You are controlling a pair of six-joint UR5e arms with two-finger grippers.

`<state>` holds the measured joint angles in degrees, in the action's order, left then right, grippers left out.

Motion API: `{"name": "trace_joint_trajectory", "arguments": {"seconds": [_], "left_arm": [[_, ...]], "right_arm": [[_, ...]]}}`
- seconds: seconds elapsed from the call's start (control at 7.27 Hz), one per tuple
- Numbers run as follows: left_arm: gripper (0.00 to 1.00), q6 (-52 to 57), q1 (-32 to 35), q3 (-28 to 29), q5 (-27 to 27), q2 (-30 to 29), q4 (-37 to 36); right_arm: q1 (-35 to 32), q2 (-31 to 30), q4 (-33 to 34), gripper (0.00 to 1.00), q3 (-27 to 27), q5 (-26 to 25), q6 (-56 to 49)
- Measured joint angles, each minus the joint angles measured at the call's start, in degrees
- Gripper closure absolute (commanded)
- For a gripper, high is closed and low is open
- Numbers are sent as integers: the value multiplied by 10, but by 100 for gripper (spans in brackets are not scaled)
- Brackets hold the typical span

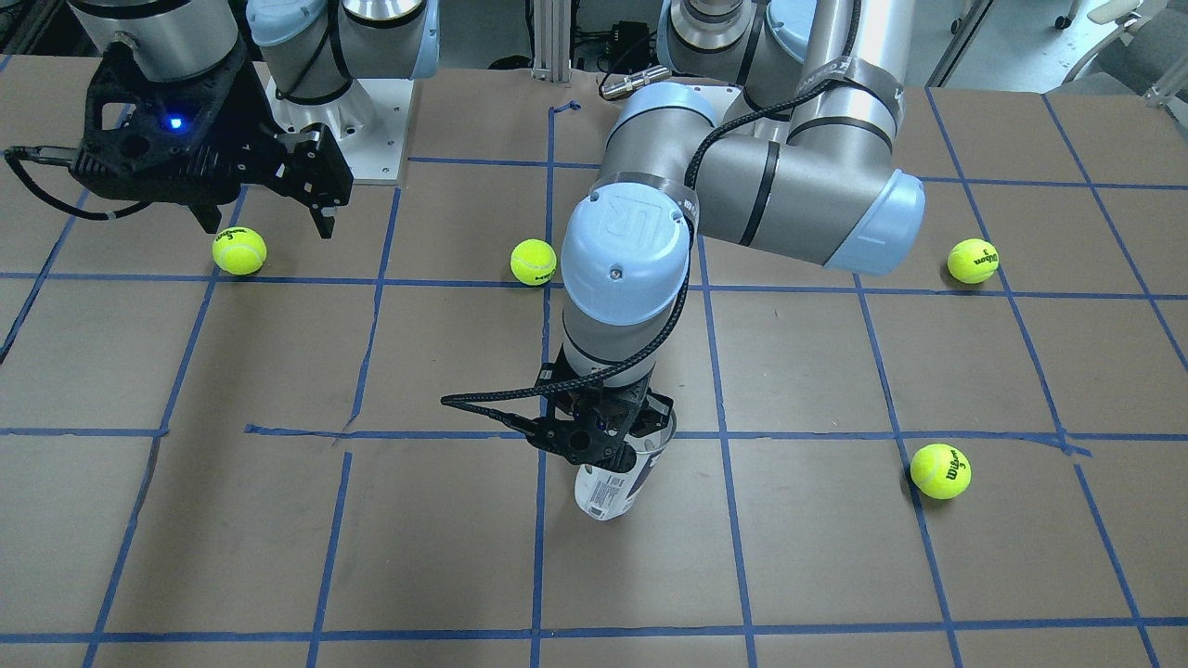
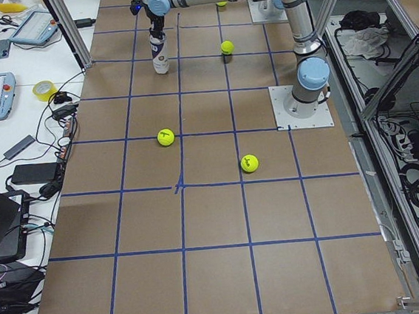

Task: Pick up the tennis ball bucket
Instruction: 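Lower the can upright onto the table with the left gripper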

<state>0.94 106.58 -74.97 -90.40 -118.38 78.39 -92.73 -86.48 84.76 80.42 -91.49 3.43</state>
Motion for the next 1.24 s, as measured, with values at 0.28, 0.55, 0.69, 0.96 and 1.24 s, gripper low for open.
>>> {"name": "trace_joint_trajectory", "arguments": {"seconds": [0.28, 0.55, 0.69, 0.96, 1.24], "left_arm": [[23, -7, 4, 0, 2, -2, 1], [0, -60, 5, -1, 14, -2, -1], [0, -86, 6, 0, 20, 1, -3], [0, -105, 6, 4, 23, 22, -3], [0, -115, 4, 5, 21, 60, 16]], "right_arm": [[0, 0, 0, 0, 0, 0, 0], [0, 0, 0, 0, 0, 0, 1], [0, 0, 0, 0, 0, 0, 1], [0, 0, 0, 0, 0, 0, 1], [0, 0, 0, 0, 0, 0, 1]]}}
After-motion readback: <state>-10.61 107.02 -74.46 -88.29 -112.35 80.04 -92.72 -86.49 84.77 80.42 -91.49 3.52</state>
